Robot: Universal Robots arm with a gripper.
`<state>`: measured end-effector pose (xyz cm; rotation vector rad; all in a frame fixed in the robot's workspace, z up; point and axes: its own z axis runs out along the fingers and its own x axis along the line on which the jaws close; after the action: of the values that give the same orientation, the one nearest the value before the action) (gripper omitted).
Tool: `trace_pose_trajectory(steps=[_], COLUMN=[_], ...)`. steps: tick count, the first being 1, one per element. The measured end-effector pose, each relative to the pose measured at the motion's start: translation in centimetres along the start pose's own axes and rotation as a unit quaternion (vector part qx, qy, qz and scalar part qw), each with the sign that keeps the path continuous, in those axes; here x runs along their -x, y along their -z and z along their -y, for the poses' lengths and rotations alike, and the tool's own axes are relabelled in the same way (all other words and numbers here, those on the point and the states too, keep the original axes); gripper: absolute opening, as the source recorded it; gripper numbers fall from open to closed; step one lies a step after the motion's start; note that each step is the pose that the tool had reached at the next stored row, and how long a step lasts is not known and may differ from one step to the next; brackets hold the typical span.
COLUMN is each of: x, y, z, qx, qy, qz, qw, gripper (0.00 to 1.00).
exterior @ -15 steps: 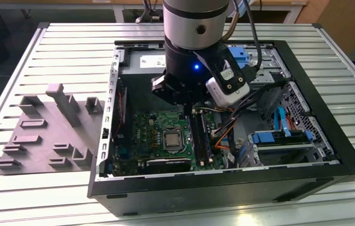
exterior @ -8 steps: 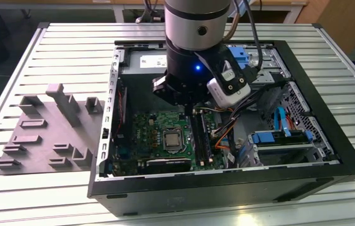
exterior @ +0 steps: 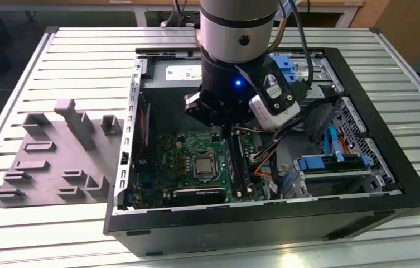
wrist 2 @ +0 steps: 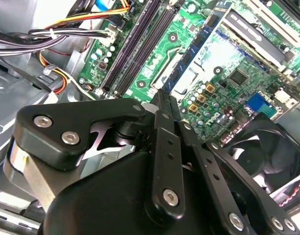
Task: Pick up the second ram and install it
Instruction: 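Insert the second ram into the second slot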
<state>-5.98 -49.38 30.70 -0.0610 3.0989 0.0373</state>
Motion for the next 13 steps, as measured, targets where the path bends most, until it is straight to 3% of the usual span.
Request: trace_pose_trajectory(steps=[13], x=[0.08], y=[-0.7], z=[0.02], qx=[-0.0001], qy=[0.0], qz=[0.0], qw=[1.0], gripper=[0.11])
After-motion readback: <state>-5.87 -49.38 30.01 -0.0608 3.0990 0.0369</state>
